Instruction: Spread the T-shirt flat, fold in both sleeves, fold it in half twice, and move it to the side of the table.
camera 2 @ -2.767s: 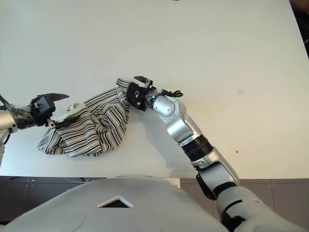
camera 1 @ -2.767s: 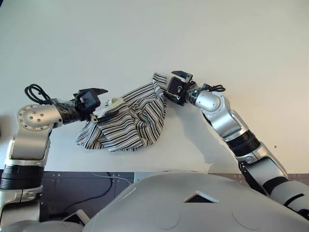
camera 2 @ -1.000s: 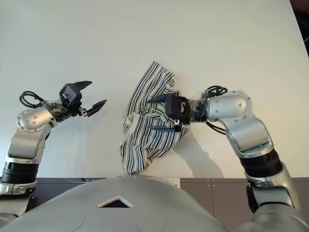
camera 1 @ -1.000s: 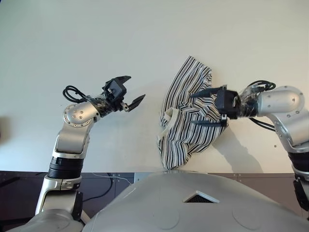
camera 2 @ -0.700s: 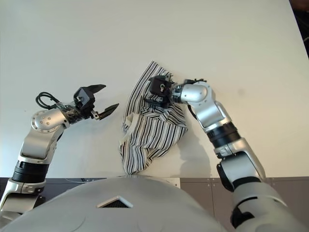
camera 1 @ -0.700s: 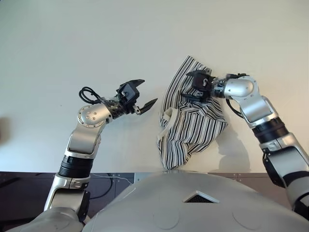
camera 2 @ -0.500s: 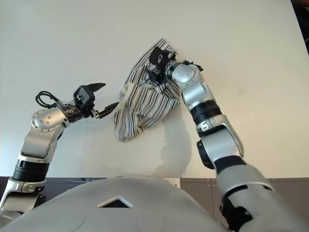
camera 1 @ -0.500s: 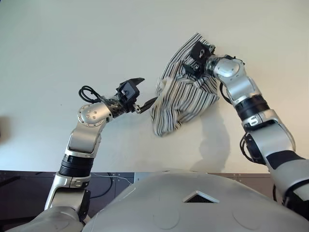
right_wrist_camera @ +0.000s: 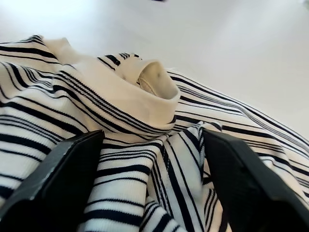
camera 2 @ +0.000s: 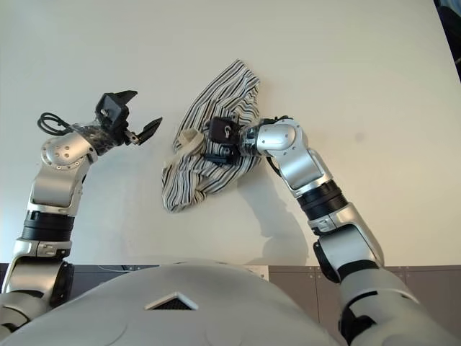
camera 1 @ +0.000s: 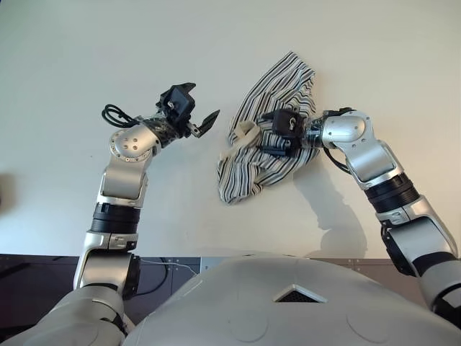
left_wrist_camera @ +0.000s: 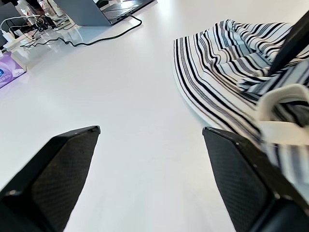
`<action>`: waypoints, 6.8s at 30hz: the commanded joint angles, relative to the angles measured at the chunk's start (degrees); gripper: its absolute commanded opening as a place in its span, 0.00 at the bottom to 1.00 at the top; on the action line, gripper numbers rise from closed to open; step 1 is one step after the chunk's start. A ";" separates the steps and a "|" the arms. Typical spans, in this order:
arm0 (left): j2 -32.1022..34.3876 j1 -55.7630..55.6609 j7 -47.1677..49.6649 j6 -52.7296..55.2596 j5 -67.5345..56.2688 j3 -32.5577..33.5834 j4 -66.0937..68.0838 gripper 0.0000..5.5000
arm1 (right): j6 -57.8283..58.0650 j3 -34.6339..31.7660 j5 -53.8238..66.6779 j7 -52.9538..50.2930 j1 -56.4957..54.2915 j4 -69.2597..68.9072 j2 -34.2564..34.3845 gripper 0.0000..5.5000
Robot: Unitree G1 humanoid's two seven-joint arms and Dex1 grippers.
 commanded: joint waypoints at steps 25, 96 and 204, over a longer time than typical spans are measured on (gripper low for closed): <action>5.31 -16.05 -1.20 -12.13 16.62 -14.52 32.53 0.72 | -15.35 -6.69 1.97 25.01 3.70 1.68 -28.76 0.66; 18.89 12.51 -2.42 3.72 4.86 -4.69 -0.12 0.72 | 2.67 -14.40 -7.10 -32.08 6.18 16.41 -6.74 0.66; 6.12 -9.92 21.59 -21.17 12.13 5.07 11.36 0.03 | -16.25 -22.57 -10.06 -35.59 5.21 -2.60 -0.55 0.02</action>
